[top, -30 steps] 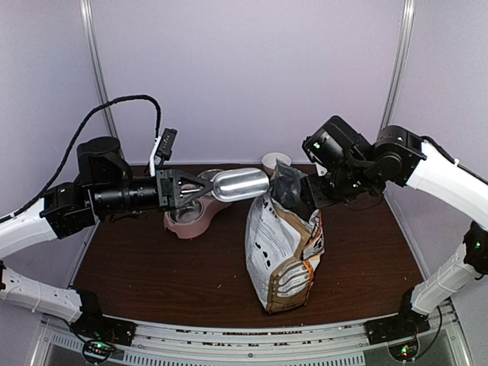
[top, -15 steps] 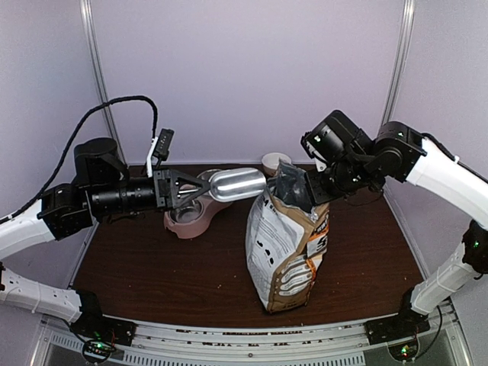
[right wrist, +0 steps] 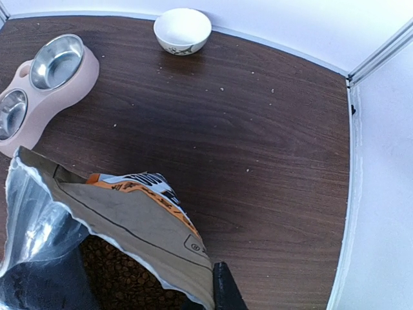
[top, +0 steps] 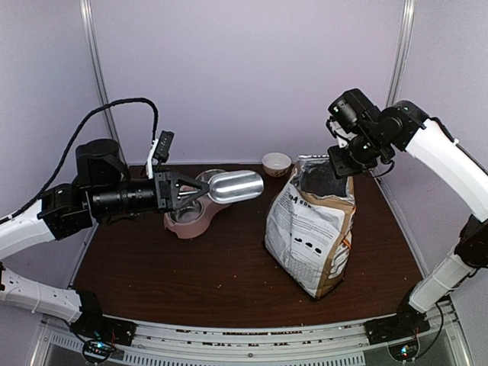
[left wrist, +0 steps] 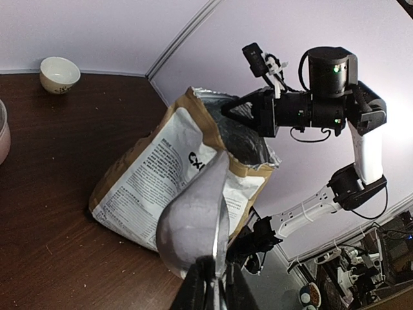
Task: Serve the pet food
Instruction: Adjust the pet food bag at the center of the board.
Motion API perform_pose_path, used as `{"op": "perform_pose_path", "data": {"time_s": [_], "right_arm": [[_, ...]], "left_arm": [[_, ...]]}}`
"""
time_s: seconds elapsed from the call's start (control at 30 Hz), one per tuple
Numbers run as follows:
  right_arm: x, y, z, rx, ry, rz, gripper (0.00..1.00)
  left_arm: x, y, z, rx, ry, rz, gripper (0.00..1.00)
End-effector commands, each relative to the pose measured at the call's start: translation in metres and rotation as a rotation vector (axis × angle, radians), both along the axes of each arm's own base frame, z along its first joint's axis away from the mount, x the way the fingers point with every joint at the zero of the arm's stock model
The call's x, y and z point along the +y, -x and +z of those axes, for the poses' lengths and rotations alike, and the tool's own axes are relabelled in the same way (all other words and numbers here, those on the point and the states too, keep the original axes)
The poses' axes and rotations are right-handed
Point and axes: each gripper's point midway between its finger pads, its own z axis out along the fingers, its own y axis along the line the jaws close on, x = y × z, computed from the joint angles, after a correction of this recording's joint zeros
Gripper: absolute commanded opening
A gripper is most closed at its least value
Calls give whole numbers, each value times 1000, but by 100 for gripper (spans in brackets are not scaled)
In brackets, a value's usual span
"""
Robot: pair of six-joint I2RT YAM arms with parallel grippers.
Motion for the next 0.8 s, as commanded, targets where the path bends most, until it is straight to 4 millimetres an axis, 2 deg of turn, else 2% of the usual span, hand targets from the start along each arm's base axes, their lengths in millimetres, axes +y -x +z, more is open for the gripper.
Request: {"op": "perform_pose_path", "data": {"time_s": [0.0, 0.07, 0.17, 0.37, 0.5, 0.77], "right_arm": [[-31, -19, 81, -267, -24, -96, 0], [-27, -17, 82, -270, -48, -72, 0], [-4, -10, 75, -273, -109, 5, 0], [66, 23, 19, -178, -133, 151, 0], [115, 55, -22, -89, -165, 239, 0], [193, 109, -79, 36, -205, 345, 0]], "left_arm": [[6, 2, 25, -67, 52, 11, 0], [7, 2, 25, -69, 51, 16, 0], [7, 2, 21, -67, 51, 16, 0], [12, 5, 19, -67, 70, 18, 0], [19, 7, 16, -69, 79, 30, 0], [33, 12, 6, -71, 61, 49, 0]]}}
